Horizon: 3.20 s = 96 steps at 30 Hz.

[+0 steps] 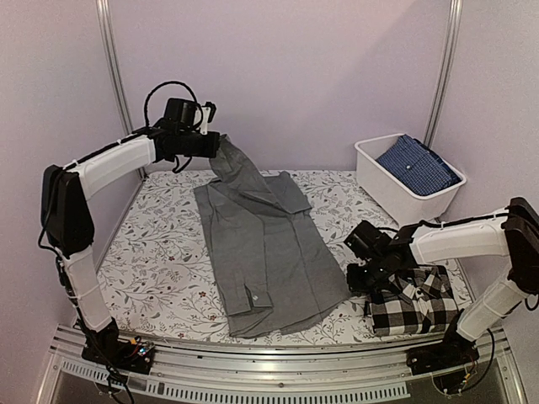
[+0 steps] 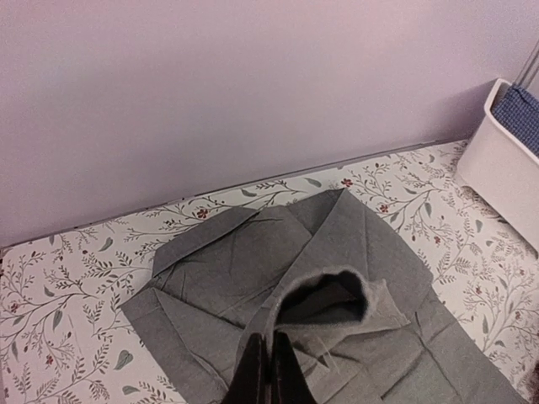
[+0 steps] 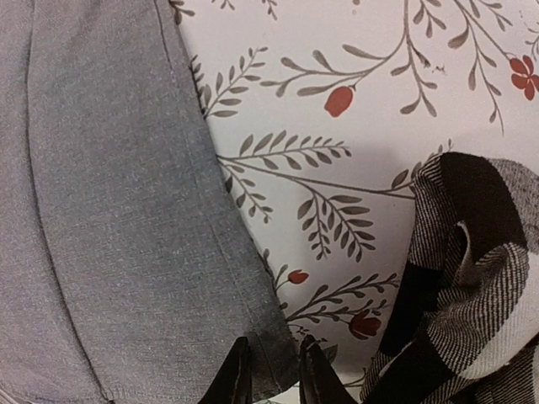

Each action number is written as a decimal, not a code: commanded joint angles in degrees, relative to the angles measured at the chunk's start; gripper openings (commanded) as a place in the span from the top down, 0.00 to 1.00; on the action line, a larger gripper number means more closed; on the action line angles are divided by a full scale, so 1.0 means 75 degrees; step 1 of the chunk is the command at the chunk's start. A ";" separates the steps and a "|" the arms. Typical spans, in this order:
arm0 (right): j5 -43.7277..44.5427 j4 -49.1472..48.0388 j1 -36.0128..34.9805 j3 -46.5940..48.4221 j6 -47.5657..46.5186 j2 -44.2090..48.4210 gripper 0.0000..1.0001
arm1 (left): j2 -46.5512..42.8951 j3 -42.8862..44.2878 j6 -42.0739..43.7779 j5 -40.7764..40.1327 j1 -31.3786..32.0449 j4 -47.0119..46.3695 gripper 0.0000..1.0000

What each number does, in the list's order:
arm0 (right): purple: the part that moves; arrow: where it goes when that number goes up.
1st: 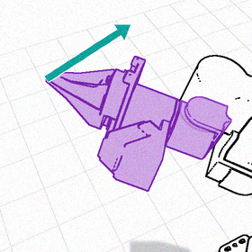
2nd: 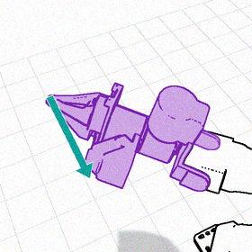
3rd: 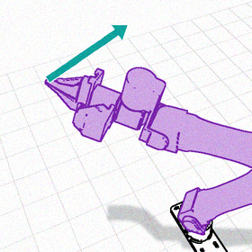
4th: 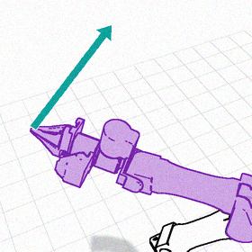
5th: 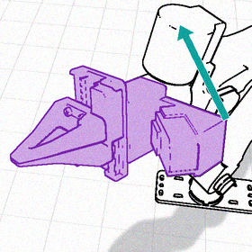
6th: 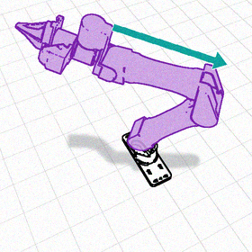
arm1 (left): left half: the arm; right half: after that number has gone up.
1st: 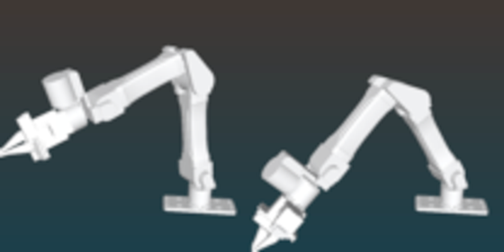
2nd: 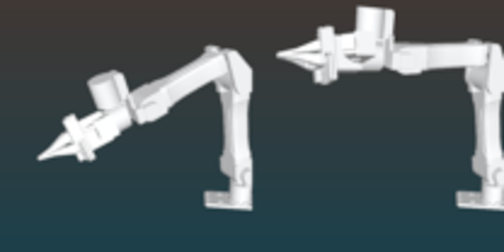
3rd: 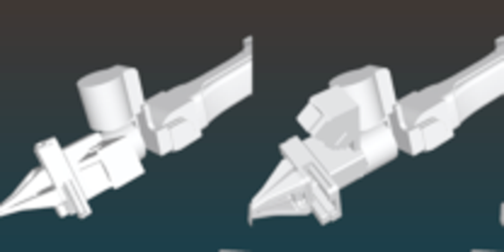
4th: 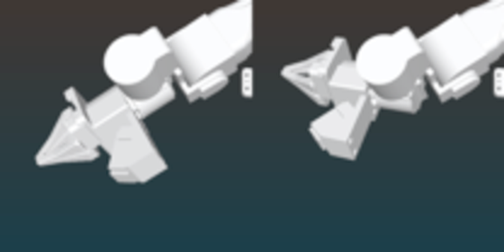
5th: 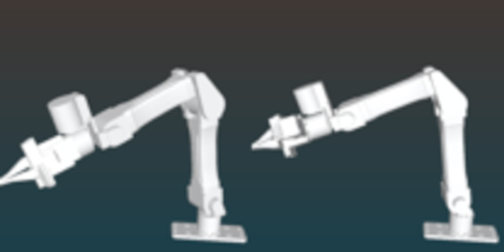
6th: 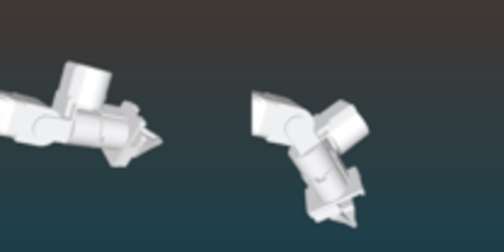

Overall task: Fold and stack the long sleeve shirts
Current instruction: Pick up the 1/3-folded shirt from the center of the board, then fold the 1/3-folded shirt at the center of the board.

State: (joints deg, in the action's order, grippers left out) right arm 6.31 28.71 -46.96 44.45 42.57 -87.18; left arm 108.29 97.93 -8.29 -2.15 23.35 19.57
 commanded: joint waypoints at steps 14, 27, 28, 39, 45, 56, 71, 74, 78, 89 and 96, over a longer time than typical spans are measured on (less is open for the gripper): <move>0.0791 0.0380 -0.0453 0.0275 0.0513 -0.0531 1.00 | 0.0122 0.1627 0.0251 0.0167 -0.0446 0.0531 1.00; 0.1393 0.0892 -0.1646 0.2222 0.0141 -0.0698 1.00 | -0.0303 0.1793 0.0053 0.0387 -0.1201 0.0640 1.00; 0.1300 0.0824 -0.1780 0.2329 0.0050 -0.0773 1.00 | -0.0376 0.1719 0.0035 0.0376 -0.1261 0.0634 1.00; -0.0640 -0.0474 -0.2403 0.2592 -0.0832 -0.1566 1.00 | -0.1644 -0.0050 -0.0233 0.0111 -0.2130 0.0057 1.00; -0.1502 -0.0859 -0.2457 0.2522 -0.1077 -0.1694 1.00 | -0.2060 -0.0799 -0.0447 0.0106 -0.2685 -0.0202 1.00; -0.1886 -0.0926 -0.2470 0.2575 -0.1213 -0.1693 1.00 | -0.2050 -0.0843 -0.0580 0.0167 -0.2880 -0.0394 1.00; -0.2418 -0.1031 -0.2583 0.2382 -0.1330 -0.1751 1.00 | -0.2510 -0.1359 -0.0474 -0.0404 -0.2934 -0.0577 1.00; -0.2526 -0.1083 -0.2598 0.2337 -0.1337 -0.1797 1.00 | -0.2611 -0.1519 -0.0530 -0.0471 -0.3012 -0.0631 1.00; -0.2619 -0.1074 -0.2639 0.2286 -0.1319 -0.1886 1.00 | -0.2684 -0.1691 -0.0545 -0.0408 -0.3020 -0.0673 1.00; -0.2841 -0.1220 -0.2667 0.2364 -0.1338 -0.1925 0.98 | -0.3208 -0.3182 -0.0542 0.0216 -0.2674 -0.1378 1.00; -0.2838 -0.1285 -0.2668 0.2523 -0.1427 -0.2043 0.76 | -0.3563 -0.3565 0.0065 0.0997 -0.2362 -0.2173 1.00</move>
State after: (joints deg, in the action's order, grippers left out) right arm -14.48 20.05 -66.41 62.30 32.36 -102.00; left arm 84.82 72.12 -11.44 0.60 3.81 10.07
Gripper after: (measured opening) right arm 0.189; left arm 0.006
